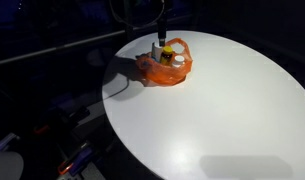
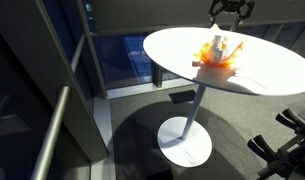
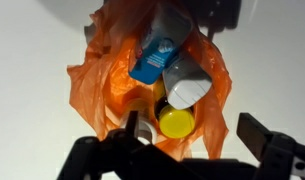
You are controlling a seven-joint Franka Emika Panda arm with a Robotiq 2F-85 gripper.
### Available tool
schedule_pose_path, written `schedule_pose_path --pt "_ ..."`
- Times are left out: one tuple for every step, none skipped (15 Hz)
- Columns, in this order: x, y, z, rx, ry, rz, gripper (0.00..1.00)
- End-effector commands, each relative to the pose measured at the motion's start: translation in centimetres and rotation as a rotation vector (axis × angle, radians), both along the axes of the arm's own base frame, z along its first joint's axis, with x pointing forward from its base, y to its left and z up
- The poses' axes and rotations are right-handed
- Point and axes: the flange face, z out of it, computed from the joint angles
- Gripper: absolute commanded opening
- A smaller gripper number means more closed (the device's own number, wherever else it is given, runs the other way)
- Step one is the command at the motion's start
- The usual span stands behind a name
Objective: Remove the white container on the left from the plastic bag and put it on the table
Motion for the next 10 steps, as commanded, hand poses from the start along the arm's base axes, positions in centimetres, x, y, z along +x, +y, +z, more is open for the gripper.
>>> schedule_pose_path --pt "1.3 0.1 -0.4 0.005 0.002 -0.01 1.0" --pt "1.3 0.3 -0.7 0.006 0.009 -0.008 1.0" --pt "1.4 0.5 -1.0 0.006 0.017 -0.006 1.0" --pt "1.4 0.7 -1.2 0.007 0.024 -0.006 1.0" --pt "1.3 0.9 -1.4 0.01 0.035 -0.004 1.0" --pt "1.3 1.0 -1.7 0.013 0.045 -0.003 1.0" --pt "1.2 1.2 -1.9 0.011 0.056 -0.008 1.0" --pt "1.2 1.4 -2.1 0.014 0.065 -0.006 1.0" --pt "1.2 1.5 -2.3 0.013 0.071 -0.008 1.0" --pt "1.2 1.6 -2.6 0.011 0.078 -0.012 1.0"
